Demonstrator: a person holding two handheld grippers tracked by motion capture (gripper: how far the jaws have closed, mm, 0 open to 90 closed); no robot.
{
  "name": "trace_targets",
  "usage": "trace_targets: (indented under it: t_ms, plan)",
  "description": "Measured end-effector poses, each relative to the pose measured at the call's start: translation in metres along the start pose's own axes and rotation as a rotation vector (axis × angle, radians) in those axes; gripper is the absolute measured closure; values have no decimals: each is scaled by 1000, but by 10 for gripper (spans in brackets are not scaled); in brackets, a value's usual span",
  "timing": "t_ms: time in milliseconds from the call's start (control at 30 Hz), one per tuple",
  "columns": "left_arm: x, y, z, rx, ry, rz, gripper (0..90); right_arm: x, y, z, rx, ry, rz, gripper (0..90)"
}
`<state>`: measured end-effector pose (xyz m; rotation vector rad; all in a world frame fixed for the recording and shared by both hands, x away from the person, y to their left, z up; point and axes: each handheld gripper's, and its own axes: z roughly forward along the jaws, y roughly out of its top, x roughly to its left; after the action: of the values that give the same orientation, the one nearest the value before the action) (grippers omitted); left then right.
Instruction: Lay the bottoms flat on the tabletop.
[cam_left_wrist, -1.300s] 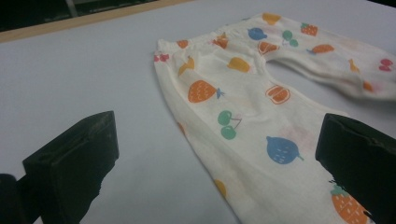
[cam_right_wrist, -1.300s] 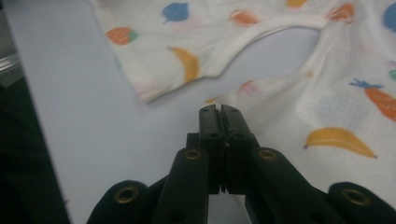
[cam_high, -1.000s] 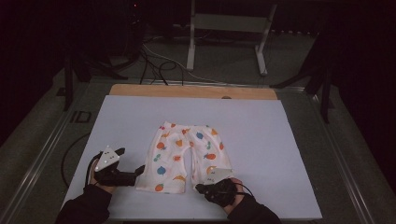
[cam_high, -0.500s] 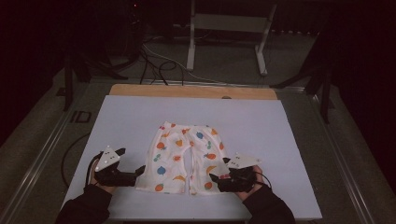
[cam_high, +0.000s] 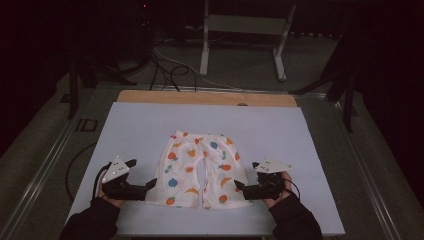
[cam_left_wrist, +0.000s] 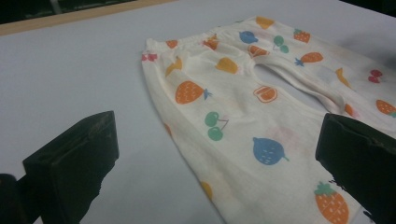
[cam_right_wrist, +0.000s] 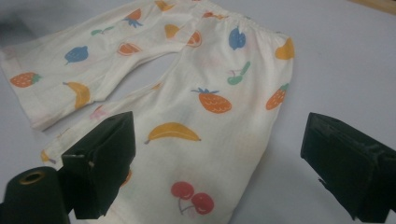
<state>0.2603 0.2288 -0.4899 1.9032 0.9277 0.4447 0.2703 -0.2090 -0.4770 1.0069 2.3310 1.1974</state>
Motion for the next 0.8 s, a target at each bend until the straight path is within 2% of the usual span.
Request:
trace_targets:
  t_ms: [33, 167, 200, 267, 400, 467, 600, 667, 800]
  plan:
    - [0, 1, 0, 2, -5, 2, 4, -1, 0, 0, 0, 11, 8, 98]
    - [-1, 5, 1, 9, -28, 0, 4, -2, 3, 0, -5, 0, 4, 98]
    - [-2, 6, 2, -2, -27, 2, 4, -3, 4, 0, -4, -2, 4, 98]
    - [-3, 9, 3, 6, -28, 24, 4, -4, 7, 1, -6, -11, 1, 99]
    - [-4, 14, 5, 25, -47, 7, 4, -8, 9, 0, -17, -6, 14, 99]
    - [-4, 16, 7, 35, -55, 5, 4, -9, 12, 1, -13, -10, 6, 99]
    - [-3, 23, 10, 37, -69, 7, 4, -12, 18, 0, -10, -21, 8, 99]
    - [-3, 32, 12, 36, -75, 21, 4, -15, 25, 0, -28, -28, 4, 99]
    - [-2, 42, 18, 42, -83, 34, 4, -19, 34, 5, -23, -32, -2, 99]
